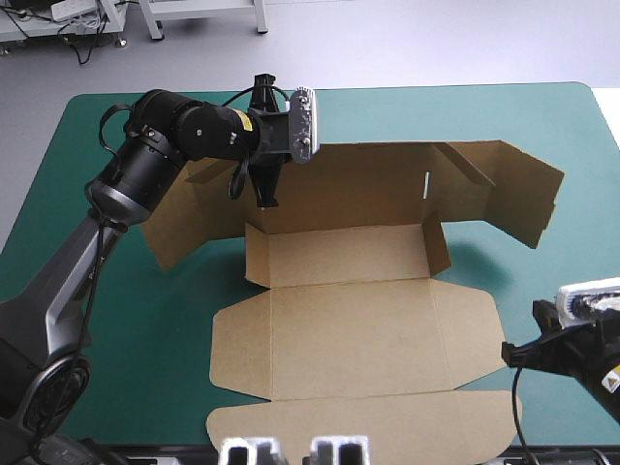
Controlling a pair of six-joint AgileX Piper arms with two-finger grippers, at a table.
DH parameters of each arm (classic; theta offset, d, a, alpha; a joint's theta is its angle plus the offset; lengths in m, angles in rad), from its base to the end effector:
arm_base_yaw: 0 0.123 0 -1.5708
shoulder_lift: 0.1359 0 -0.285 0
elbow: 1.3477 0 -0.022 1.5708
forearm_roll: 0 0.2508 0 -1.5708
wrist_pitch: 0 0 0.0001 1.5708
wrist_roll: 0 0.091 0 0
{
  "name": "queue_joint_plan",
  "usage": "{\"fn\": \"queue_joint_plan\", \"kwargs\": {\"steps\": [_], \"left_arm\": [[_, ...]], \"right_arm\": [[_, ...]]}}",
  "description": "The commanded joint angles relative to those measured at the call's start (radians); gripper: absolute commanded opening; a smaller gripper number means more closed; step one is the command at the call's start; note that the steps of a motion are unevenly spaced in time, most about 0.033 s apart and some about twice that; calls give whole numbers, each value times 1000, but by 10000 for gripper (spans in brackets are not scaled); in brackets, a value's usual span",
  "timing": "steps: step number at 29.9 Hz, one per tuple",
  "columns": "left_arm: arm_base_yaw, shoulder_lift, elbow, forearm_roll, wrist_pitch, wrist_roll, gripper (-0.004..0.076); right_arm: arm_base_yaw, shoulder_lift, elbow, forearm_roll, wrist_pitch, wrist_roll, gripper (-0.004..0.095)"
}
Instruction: Fold the box
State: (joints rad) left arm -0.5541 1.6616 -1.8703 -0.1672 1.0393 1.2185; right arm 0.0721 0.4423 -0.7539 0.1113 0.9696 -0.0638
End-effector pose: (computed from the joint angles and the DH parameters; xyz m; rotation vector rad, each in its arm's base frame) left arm 0.3028 -0.2027 0.4343 1.7679 1.4748 0.1318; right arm 0.0595 0.0127 0.3476 -0.1316 2.1352 0.1399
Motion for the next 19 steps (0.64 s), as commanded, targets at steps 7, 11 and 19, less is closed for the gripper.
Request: {"fn": "queue_joint_plan", "kwargs": {"steps": [7,11,19], "left_arm": [[-141,-54,135,233,-204,-65,-9],[-197,-54,194,321,-309,-129,-9],[-229,-54,326,512,-462,-328,-9]], "right_arm": [[4,262,-305,-35,-103,-20,-17],[4,373,-427,-35,-103,-20,-17],[4,626,-649,-41,-93,-25,-17]]}}
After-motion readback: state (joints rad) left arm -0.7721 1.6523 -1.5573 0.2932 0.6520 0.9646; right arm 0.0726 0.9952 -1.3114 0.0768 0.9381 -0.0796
